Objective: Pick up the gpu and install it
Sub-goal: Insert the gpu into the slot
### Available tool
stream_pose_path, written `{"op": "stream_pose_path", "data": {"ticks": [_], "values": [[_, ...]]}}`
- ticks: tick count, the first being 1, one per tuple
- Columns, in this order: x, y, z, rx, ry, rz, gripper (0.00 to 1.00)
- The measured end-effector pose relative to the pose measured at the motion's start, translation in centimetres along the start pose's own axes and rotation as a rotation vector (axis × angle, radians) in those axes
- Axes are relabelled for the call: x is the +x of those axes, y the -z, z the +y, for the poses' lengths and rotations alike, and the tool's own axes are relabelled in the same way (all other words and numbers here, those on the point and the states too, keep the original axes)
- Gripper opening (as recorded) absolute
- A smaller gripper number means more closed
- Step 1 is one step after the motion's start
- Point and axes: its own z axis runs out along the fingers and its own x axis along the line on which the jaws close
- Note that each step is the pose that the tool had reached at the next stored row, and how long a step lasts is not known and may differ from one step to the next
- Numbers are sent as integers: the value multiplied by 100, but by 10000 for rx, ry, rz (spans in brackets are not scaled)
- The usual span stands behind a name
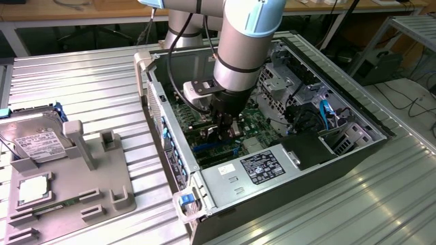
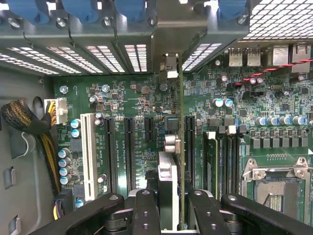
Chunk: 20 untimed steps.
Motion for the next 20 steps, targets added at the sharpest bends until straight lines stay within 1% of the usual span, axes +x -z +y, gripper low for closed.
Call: {"op": "stream_pose_path", "data": {"ticks": [20], "values": [[-10, -14, 0, -3, 150, -3, 28]]}}
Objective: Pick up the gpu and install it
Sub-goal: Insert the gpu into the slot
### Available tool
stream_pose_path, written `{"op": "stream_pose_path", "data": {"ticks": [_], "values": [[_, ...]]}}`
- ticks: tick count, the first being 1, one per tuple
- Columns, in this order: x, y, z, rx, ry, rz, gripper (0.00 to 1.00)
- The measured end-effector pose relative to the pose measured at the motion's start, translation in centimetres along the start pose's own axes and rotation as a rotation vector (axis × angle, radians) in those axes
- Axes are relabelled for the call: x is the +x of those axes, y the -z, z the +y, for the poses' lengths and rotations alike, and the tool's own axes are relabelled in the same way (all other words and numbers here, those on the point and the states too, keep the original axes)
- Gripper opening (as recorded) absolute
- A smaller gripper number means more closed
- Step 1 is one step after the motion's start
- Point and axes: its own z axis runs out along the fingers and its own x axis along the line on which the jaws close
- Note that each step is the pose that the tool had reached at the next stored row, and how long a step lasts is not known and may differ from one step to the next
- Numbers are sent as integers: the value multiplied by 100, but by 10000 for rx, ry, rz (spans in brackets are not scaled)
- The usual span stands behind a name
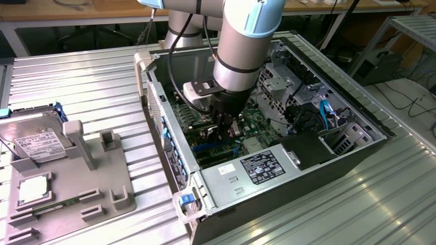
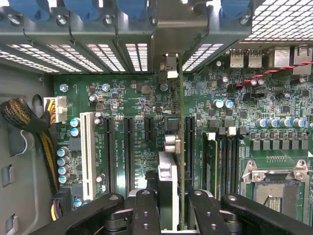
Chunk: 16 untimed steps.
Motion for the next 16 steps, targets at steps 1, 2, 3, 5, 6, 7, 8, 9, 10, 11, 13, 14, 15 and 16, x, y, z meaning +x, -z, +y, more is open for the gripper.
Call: {"op": "stream_pose_path", "data": {"ticks": [1, 2, 3, 5, 6, 7, 8, 9, 10, 11, 13, 14, 15, 16], "values": [[0, -2, 0, -1, 0, 1, 28], [0, -5, 0, 0, 0, 0, 28], [1, -7, 0, -1, 0, 1, 28], [1, -13, 0, -1, 0, 1, 28], [1, -17, 0, 0, 0, 1, 28], [1, -20, 0, 0, 0, 1, 28], [1, -23, 0, 0, 1, 1, 28], [1, -26, 0, -1, 0, 2, 28], [1, -29, 0, -1, 0, 2, 28], [1, -30, 0, -2, 1, 4, 28], [1, -36, 0, -1, 0, 1, 28], [1, -39, 0, 0, 0, 1, 28], [1, -42, 0, 0, 0, 0, 28], [2, -46, 0, 0, 0, 1, 28]]}}
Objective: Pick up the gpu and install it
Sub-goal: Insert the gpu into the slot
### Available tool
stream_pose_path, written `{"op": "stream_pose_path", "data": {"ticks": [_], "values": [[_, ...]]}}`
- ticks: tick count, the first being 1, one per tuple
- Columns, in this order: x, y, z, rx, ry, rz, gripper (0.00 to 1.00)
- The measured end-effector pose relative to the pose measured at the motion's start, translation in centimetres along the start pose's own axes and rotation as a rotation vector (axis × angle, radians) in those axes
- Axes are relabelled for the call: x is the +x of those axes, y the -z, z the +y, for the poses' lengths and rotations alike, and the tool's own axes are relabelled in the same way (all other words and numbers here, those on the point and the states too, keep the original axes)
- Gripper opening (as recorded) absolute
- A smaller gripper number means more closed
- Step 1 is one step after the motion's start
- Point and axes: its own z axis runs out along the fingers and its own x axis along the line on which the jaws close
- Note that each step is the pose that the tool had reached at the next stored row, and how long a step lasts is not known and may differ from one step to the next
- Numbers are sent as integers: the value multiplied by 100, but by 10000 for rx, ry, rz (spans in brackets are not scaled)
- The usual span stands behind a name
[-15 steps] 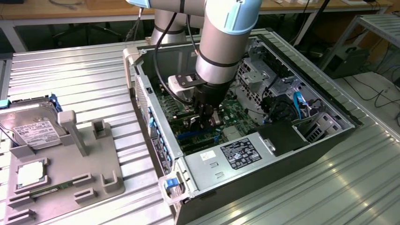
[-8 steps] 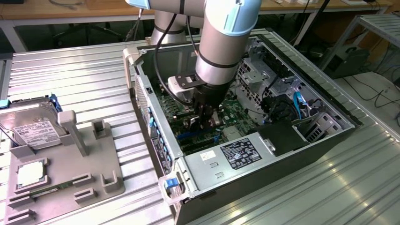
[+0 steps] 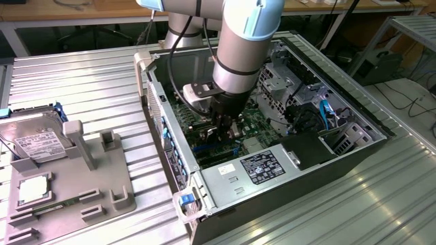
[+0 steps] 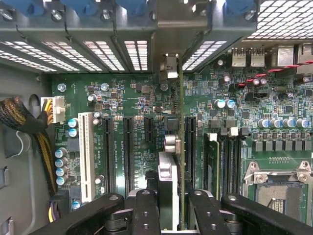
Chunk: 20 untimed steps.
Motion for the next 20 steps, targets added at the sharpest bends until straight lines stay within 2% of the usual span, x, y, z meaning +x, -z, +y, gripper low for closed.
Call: {"op": "stream_pose_path", "data": {"ticks": [16, 19, 20], "values": [[2, -57, 1, 0, 0, 1, 28], [-9, -58, 21, 87, 7, 6, 28], [-10, -58, 21, 89, 6, 5, 28]]}}
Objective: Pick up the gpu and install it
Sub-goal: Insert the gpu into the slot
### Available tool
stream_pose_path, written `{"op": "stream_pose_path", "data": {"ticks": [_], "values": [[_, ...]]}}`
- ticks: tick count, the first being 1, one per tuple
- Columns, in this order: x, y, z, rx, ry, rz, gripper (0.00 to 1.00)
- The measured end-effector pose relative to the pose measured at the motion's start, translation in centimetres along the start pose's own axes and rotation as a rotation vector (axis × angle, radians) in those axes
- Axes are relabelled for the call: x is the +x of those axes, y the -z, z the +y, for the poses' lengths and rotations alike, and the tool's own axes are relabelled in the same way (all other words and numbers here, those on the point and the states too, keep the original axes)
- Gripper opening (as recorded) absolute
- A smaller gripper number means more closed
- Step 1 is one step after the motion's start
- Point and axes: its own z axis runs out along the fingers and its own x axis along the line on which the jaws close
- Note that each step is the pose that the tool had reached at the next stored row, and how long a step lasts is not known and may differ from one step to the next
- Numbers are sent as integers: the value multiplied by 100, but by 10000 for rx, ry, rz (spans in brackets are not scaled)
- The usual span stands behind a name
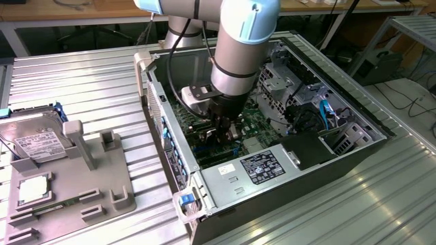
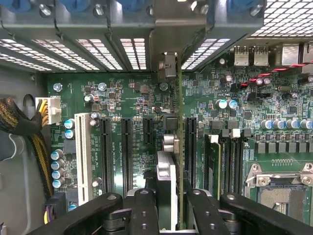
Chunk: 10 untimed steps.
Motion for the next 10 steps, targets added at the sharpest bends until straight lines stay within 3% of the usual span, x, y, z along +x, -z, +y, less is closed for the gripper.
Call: {"op": "stream_pose_path", "data": {"ticks": [5, 10], "values": [[-15, -69, 4, 33, 5, 4, 28], [-16, -69, 4, 37, 5, 0, 28]]}}
